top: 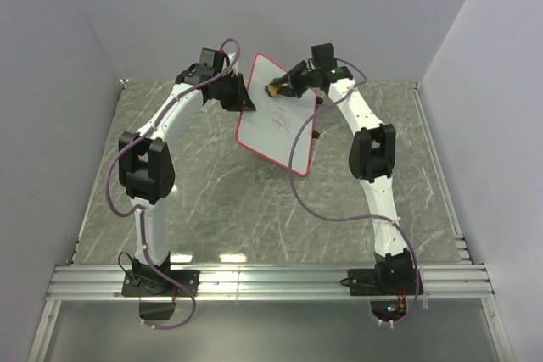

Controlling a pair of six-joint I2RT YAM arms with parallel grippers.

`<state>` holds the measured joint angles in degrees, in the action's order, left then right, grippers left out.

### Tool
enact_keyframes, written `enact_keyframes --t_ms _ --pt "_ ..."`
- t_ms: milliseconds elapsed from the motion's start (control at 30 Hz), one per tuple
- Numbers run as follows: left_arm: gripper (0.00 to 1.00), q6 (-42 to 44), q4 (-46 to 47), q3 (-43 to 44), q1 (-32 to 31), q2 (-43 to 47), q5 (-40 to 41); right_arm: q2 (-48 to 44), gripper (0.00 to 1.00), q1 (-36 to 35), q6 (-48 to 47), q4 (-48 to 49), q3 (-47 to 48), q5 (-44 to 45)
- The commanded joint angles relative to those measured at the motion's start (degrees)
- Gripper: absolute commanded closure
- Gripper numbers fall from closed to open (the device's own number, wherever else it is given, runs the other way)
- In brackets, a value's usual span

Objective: Erase the whiteboard

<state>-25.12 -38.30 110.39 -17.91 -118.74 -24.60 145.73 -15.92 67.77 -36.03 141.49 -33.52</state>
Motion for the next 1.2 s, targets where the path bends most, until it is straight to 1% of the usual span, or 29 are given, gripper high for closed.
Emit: enact_keyframes --t_ms 0,33,100,200,233,333,367,567,667,733,800,900,933,1000,1033,1167 --pt "1.00 8.9 -9.4 -2.2 -6.3 -4.0 1.5 4.3 1.00 -5.9 6.1 6.5 -0.4 -5.1" --pt "1.00 8.9 -9.4 -2.3 -6.3 -3.9 1.6 4.6 1.00 -6.1 6.9 9.8 -0.4 -5.4" --pt "1.00 9.0 -9.6 -2.6 -6.3 -3.3 1.7 4.8 1.00 -6.3 9.0 11.6 -0.1 -5.3" --pt "1.00 9.3 -9.8 -3.2 -6.3 -2.7 2.1 5.4 1.00 -5.3 8.7 9.1 0.1 -4.0" --pt "1.00 9.4 -9.8 -3.2 -6.3 -2.5 2.4 5.2 1.00 -5.0 8.1 6.5 -0.4 -3.6" --pt "1.00 9.6 -9.8 -3.7 -6.3 -2.1 2.5 2.9 1.00 -3.3 3.0 1.2 -4.2 -0.4" --pt "1.00 9.6 -9.8 -3.9 -6.3 -1.9 2.5 2.3 1.00 -2.9 1.4 -2.0 -6.9 0.5" --pt "1.00 9.7 -9.8 -3.6 -6.3 -1.8 2.3 -0.4 1.00 -1.6 -14.4 -16.4 -11.5 8.9" --pt "1.00 9.6 -9.8 -3.1 -6.3 -2.5 2.2 -1.9 1.00 -2.1 -20.4 -19.5 -17.3 12.0" --pt "1.00 9.5 -9.8 -2.7 -6.3 -2.6 2.2 -3.8 1.00 -2.7 -22.4 -19.3 -22.7 12.9" --pt "1.00 9.5 -9.6 -2.8 -6.3 -2.7 1.9 -4.7 1.00 -3.3 -24.4 -19.2 -24.9 12.9" --pt "1.00 9.3 -9.5 -2.7 -6.3 -3.1 1.7 -4.5 1.00 -5.1 -25.9 -20.4 -22.8 12.8" --pt "1.00 9.4 -9.6 -2.6 -6.3 -3.2 1.7 -4.1 1.00 -5.6 -26.0 -20.7 -19.5 12.4" --pt "1.00 9.3 -9.4 -2.6 -6.3 -3.3 1.5 -3.4 1.00 -7.1 -25.6 -20.2 -16.3 10.1" --pt "1.00 9.3 -9.4 -2.8 -6.3 -3.3 1.4 -3.3 1.00 -7.6 -24.4 -19.3 -13.4 9.1" --pt "1.00 9.4 -9.4 -3.5 -6.3 -3.1 1.2 -2.7 1.00 -8.4 -18.9 -14.8 -8.3 5.6"
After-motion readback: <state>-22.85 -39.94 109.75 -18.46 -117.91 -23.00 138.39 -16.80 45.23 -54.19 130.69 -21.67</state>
